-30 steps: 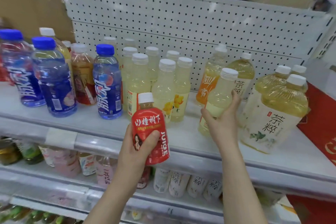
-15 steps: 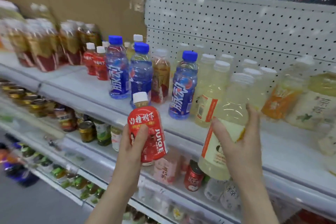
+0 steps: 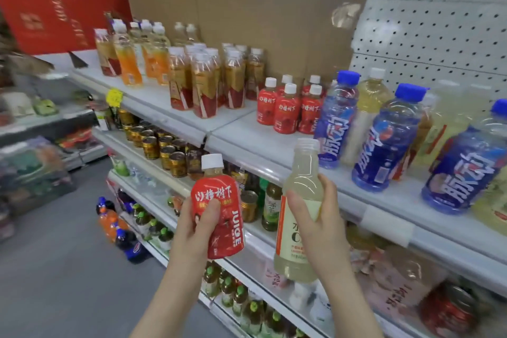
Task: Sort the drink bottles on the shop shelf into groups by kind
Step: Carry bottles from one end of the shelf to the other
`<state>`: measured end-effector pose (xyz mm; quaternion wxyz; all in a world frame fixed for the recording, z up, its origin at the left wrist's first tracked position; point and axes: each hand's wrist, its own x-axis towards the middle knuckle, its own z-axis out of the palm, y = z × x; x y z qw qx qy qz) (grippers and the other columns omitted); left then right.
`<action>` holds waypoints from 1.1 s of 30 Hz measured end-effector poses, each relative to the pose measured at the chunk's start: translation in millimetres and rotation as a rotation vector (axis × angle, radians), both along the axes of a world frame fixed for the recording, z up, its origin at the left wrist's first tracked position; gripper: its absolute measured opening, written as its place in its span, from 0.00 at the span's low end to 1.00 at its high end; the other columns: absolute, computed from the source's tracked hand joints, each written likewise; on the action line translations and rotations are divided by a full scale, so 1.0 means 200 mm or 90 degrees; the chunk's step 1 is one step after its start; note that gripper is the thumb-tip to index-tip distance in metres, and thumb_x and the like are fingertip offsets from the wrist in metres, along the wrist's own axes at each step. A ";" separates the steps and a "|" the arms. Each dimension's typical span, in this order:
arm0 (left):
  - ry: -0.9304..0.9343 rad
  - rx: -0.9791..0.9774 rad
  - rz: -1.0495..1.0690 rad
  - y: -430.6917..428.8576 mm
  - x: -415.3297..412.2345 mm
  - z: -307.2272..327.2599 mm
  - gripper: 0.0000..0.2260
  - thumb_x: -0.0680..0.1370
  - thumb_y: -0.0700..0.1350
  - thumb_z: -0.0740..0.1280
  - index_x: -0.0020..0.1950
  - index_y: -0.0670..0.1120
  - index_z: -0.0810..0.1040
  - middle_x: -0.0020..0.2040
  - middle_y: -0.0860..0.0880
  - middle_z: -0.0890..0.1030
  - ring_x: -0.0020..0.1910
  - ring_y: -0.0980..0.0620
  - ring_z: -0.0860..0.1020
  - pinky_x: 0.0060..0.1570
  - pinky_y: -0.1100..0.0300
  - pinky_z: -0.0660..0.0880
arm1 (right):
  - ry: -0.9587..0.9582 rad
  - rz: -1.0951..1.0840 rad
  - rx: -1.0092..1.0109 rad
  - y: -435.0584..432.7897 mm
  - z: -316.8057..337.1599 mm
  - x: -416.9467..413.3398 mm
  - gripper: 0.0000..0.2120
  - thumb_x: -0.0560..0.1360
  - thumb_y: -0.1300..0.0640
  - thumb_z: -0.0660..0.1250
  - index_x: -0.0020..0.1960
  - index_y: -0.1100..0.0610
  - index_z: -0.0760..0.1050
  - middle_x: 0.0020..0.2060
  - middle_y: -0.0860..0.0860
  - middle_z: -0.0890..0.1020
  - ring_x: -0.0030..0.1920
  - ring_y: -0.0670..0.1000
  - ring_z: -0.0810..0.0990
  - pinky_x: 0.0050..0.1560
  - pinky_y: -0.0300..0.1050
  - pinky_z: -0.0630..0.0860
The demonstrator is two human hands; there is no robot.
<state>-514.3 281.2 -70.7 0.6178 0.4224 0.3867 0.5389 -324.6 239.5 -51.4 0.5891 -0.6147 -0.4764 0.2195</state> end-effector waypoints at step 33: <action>0.040 0.048 -0.052 1.92 -0.97 0.12 0.45 0.44 0.77 0.74 0.59 0.62 0.75 0.50 0.55 0.84 0.46 0.55 0.84 0.45 0.56 0.76 | 0.034 -0.038 0.015 1.80 0.09 -1.07 0.23 0.78 0.49 0.70 0.69 0.40 0.64 0.50 0.31 0.80 0.49 0.37 0.82 0.46 0.30 0.76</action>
